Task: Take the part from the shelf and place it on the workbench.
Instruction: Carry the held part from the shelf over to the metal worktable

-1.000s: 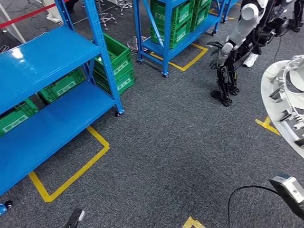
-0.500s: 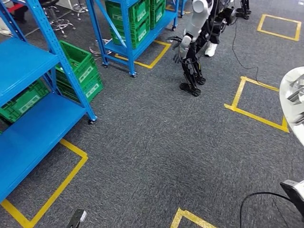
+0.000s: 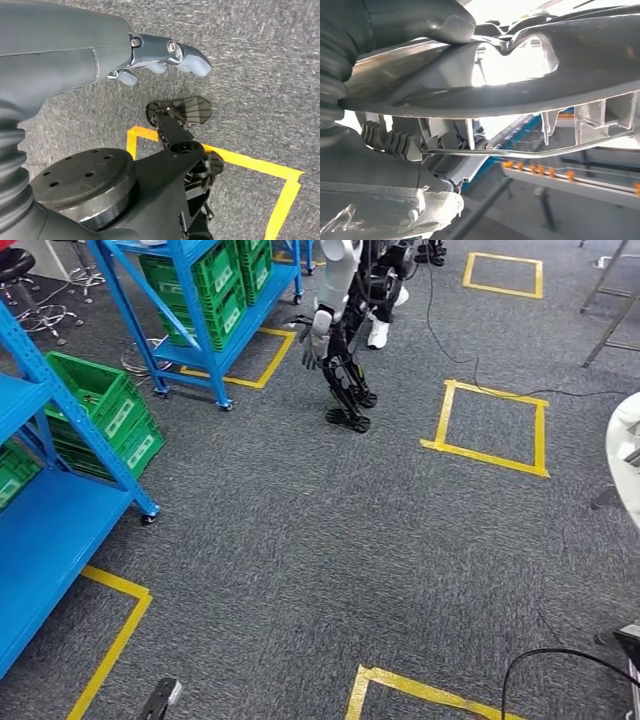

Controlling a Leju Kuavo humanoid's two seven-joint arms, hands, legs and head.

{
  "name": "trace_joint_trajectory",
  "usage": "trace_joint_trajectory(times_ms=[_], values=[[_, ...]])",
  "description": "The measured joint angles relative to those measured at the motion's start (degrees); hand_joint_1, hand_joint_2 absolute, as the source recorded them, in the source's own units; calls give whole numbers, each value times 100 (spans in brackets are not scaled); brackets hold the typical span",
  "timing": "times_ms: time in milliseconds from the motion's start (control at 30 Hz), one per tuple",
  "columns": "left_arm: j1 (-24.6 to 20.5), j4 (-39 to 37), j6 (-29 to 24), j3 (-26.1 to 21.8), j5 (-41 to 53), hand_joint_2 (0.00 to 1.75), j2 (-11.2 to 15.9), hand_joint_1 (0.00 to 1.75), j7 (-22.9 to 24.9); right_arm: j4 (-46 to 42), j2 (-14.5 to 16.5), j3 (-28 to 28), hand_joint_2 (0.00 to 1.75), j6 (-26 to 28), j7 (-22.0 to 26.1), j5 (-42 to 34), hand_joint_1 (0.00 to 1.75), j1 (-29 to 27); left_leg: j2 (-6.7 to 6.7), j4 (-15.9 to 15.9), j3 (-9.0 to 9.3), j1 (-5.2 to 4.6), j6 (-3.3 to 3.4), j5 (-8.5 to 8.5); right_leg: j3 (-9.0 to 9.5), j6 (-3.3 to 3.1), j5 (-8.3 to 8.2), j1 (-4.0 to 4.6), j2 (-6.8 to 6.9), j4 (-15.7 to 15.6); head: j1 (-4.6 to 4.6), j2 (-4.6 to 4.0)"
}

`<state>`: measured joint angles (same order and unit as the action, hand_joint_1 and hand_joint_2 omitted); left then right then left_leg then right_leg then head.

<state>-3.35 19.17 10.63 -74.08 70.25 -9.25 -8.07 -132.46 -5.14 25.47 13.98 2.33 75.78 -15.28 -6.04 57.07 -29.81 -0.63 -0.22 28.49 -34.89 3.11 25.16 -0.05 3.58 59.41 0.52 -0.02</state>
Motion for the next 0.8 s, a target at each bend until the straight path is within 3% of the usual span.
trace_joint_trajectory(times_ms=[67, 133, 200, 233, 267, 300, 367, 433, 500, 533, 567, 633, 700, 767, 800], values=[[-14, 0, 3, -3, 0, 175, -11, 0, 0, -3, 12, 46, 175, -8, -1, 0, 175, -12, -67, -12, 21, 12, -48, 22, -31, -86, -24, -5, -148, -19, 2, 0], [-27, 0, 7, -7, 0, 175, -24, 0, 0, -10, 21, 80, 175, -22, -2, 0, 175, -7, 166, 204, -69, 34, -97, 196, -36, -157, -51, -26, -283, -47, 10, 0], [-23, 0, 11, -15, 0, 175, -38, 0, 1, -14, 33, 90, 175, -33, -1, 1, 175, 11, 479, 885, -405, 43, -109, 548, -45, -202, -68, -39, -418, -58, 29, 0], [-13, 0, 11, -18, 0, 175, -44, 0, 1, -14, 41, 91, 175, -36, 1, 1, 175, 16, 539, 1280, -615, 43, -107, 694, -52, -215, -73, -38, -495, -58, 36, 0], [-2, 0, 11, -20, 0, 175, -48, 0, 2, -14, 50, 92, 175, -39, 1, 1, 175, 15, 564, 1556, -777, 42, -103, 753, -56, -221, -77, -35, -578, -58, 40, 0], [6, 0, 11, -20, 0, 175, -49, 0, 2, -14, 59, 94, 175, -40, -2, 1, 175, 13, 578, 1632, -847, 42, -94, 690, -58, -221, -82, -33, -668, -57, 39, 0], [6, 0, 10, -21, 0, 175, -48, 0, 2, -15, 83, 106, 175, -42, -11, 1, 175, 13, 656, 1174, -684, 46, -64, 298, -58, -203, -96, -41, -844, -56, 39, 0], [-2, 0, 7, -22, 1, 175, -48, 0, 2, -17, 112, 121, 175, -43, -30, 8, 175, 25, 923, 451, -377, 72, -44, -49, -81, -161, -111, -43, -1004, -35, 37, 0], [-10, 0, -8, -23, 8, 175, -55, 0, 10, -23, 141, 135, 175, -48, -47, 31, 175, 31, 1078, 115, -235, 83, -29, -125, -133, -98, -138, -49, -1148, -27, 40, 0], [-16, 0, -20, -23, 12, 175, -62, 0, 14, -26, 156, 149, 175, -50, -54, 43, 175, 26, 1030, 79, -222, 79, -10, -121, -160, -63, -158, -57, -1221, -36, 41, 0], [-24, 1, -35, -23, 16, 175, -66, 0, 17, -29, 170, 167, 175, -51, -60, 49, 175, 13, 954, 77, -219, 75, 23, -137, -186, -33, -174, -67, -1234, -43, 45, 0], [-37, 3, -55, -25, 20, 175, -72, 0, 17, -35, 196, 205, 175, -52, -72, 54, 175, 3, 806, 56, -216, 78, 95, -164, -291, 14, -60, -47, -960, 134, 17, 0], [-29, 4, -58, -25, 35, 175, -75, 0, 17, -38, 223, 221, 175, -56, -77, 56, 175, 12, 649, 48, -215, 66, 142, -166, -565, 53, 309, -29, -559, 760, -12, 0], [-8, 4, -56, -25, 49, 175, -79, 0, 17, -38, 252, 224, 175, -62, -77, 58, 175, 14, 478, 49, -216, 53, 156, -159, -860, 88, 627, -44, -427, 1456, -14, 0], [-3, 4, -56, -25, 51, 175, -80, 0, 18, -38, 264, 226, 175, -65, -78, 58, 175, 10, 397, 49, -216, 53, 153, -155, -893, 97, 647, -50, -407, 1572, -16, 0]])
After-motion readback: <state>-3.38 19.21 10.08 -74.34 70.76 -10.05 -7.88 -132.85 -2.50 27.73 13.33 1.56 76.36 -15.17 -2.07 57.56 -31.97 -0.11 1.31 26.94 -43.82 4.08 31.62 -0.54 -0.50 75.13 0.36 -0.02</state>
